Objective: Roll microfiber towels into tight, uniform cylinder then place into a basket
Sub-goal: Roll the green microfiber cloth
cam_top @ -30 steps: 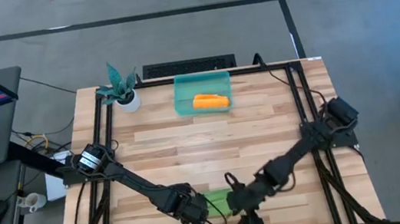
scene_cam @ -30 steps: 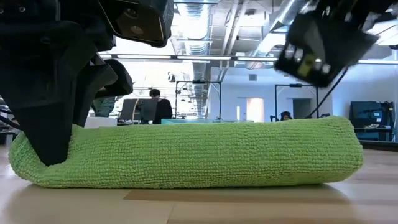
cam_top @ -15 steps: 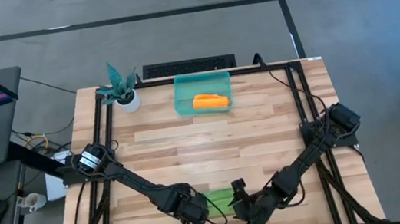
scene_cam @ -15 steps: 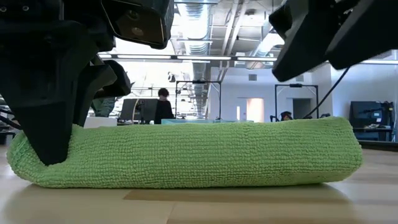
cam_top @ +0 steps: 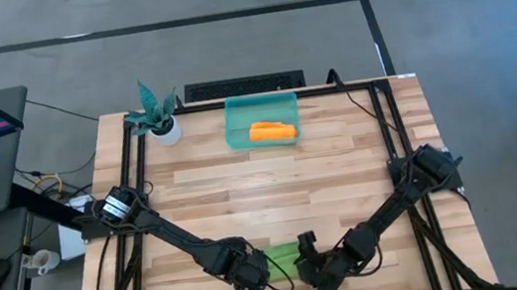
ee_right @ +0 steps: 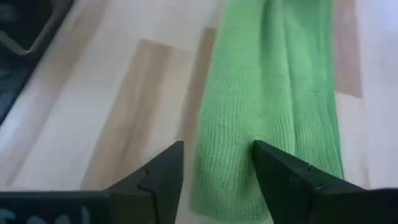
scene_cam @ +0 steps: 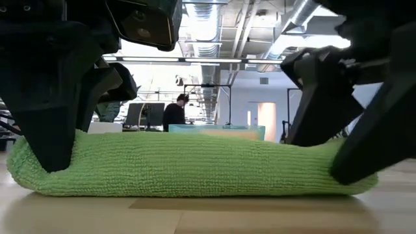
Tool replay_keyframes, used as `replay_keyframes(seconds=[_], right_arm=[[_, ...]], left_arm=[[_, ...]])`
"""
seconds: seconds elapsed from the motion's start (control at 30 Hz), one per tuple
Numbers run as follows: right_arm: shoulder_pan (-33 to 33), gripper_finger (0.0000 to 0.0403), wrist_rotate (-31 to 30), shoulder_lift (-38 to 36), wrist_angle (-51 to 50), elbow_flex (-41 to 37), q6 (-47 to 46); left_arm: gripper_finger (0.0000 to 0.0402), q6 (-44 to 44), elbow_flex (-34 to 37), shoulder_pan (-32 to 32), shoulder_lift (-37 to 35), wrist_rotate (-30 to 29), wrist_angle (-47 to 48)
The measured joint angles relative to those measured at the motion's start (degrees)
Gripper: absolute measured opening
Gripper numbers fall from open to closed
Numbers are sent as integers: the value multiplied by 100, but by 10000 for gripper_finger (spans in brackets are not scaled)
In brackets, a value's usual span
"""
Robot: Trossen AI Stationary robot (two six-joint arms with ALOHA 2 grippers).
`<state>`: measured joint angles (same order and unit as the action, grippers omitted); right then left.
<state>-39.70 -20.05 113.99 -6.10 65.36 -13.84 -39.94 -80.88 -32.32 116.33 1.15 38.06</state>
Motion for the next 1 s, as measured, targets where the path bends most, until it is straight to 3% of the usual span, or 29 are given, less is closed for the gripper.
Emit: replay_keyframes(seconds=[0.47,0.63,0.77,0.83,1.0], right_arm=[[194,158,-123,229,-369,34,-710],[291,117,114,240,-433,28,-1173],[368,56,767,190,-366,25,-1471],[412,25,1497,187,-153,26,-1649],[511,32,3596,241,644,1,-2058]], left_arm=[[13,131,0,2,0,-123,-48],[13,287,0,0,0,-164,-23],[13,304,0,-6,0,-161,1],[13,256,0,-31,0,-92,-3],[13,3,-30,-114,0,193,-253]])
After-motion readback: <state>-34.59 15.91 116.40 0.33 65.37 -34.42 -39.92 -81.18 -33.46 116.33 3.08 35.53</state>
